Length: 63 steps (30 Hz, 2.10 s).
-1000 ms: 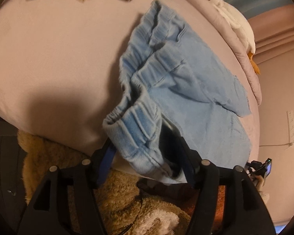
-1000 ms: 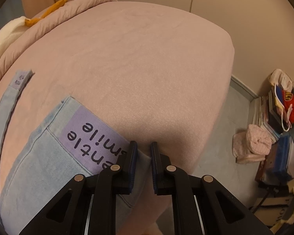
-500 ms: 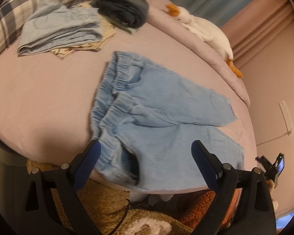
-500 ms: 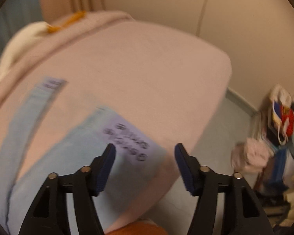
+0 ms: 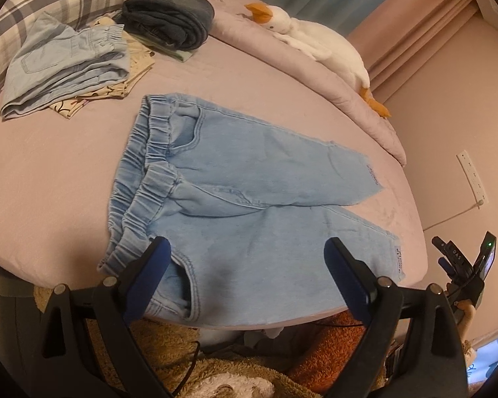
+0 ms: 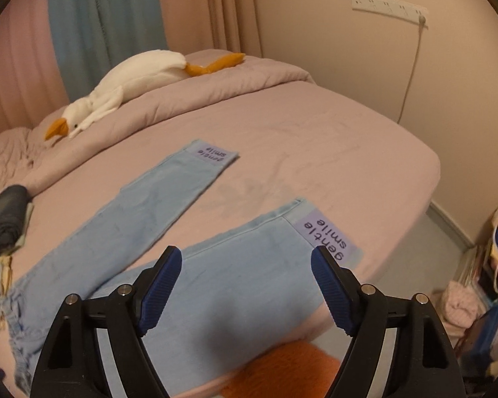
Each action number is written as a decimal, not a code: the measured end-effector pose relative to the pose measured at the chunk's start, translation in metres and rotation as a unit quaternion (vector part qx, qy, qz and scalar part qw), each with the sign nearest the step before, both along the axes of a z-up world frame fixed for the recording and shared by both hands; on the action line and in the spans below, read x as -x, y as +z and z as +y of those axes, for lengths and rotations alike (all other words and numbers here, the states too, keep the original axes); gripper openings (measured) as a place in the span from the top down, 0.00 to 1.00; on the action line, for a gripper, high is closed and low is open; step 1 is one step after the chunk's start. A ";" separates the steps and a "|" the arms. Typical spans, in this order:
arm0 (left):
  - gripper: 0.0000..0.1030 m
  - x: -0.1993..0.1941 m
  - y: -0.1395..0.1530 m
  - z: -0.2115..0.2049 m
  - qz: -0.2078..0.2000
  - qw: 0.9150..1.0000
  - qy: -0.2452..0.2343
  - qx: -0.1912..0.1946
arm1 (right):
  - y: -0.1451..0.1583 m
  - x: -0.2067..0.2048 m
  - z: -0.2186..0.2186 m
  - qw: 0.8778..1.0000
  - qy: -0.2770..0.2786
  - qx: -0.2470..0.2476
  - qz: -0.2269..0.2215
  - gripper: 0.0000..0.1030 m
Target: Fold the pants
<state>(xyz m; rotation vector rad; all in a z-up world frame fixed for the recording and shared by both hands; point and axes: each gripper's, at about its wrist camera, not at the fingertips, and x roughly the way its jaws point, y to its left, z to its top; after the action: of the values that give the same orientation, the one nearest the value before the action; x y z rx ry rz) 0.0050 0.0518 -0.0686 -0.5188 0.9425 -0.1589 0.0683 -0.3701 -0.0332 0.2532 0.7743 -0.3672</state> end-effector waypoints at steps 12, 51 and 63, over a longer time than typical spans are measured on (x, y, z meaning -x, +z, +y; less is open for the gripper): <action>0.09 -0.004 0.001 -0.014 -0.003 1.000 -0.024 0.001 | 0.012 0.006 0.044 0.998 0.060 0.019 -0.019 0.21; 0.09 -0.012 -0.008 -0.027 0.010 0.999 -0.032 -0.003 | 0.020 0.013 0.059 0.997 0.059 0.038 -0.023 0.21; 0.09 -0.017 -0.010 -0.037 0.015 1.000 -0.022 -0.010 | 0.015 0.006 0.061 0.996 0.077 0.032 -0.016 0.21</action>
<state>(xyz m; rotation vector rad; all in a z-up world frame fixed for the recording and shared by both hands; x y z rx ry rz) 0.0224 0.0146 -0.0791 -0.4839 0.9839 -0.1822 0.0621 -0.3093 -0.0178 0.1392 0.7440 -0.2417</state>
